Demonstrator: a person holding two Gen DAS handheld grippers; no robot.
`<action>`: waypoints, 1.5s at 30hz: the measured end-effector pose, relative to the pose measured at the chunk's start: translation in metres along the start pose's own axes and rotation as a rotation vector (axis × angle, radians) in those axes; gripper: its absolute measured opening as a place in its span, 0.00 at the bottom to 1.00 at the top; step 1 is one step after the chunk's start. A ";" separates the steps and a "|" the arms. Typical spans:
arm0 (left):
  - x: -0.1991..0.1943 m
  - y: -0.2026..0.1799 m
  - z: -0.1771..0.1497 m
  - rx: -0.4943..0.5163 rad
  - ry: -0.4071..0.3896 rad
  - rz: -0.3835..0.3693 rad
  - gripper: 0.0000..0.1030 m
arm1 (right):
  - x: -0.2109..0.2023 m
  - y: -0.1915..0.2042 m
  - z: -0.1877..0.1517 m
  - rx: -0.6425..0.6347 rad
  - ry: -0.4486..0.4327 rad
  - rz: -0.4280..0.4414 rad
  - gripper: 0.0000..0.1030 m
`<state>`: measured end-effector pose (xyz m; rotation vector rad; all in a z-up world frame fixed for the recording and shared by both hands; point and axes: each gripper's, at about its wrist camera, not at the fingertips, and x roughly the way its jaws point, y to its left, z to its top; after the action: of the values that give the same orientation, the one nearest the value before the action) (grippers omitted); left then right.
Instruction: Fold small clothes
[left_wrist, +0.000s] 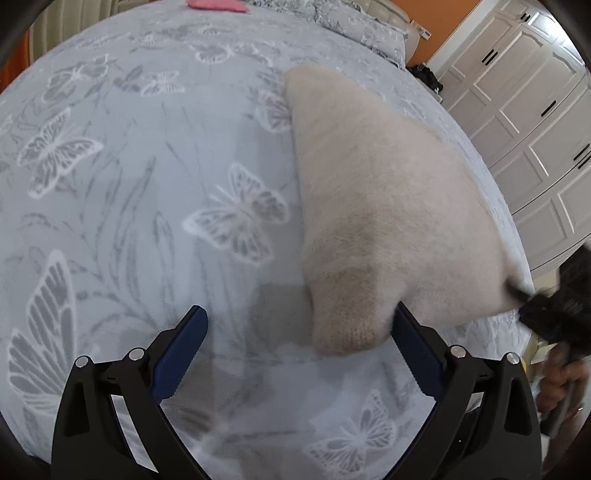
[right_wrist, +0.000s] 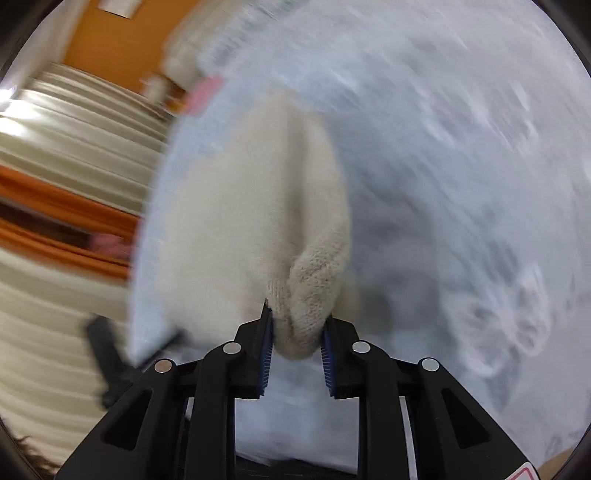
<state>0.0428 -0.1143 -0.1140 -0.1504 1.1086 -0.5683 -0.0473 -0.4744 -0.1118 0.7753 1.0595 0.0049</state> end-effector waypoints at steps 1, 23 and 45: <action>0.002 -0.002 0.000 0.013 0.002 0.010 0.95 | 0.003 -0.005 -0.003 0.007 0.017 0.000 0.32; -0.005 -0.060 0.012 0.031 -0.046 -0.175 0.95 | 0.012 0.053 0.043 -0.789 0.326 0.215 0.09; 0.028 -0.008 0.067 -0.397 0.152 -0.157 0.95 | 0.009 0.017 0.055 0.026 -0.019 0.137 0.87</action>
<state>0.1075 -0.1458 -0.1034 -0.5496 1.3582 -0.4986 0.0061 -0.4897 -0.0954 0.8681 0.9891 0.1005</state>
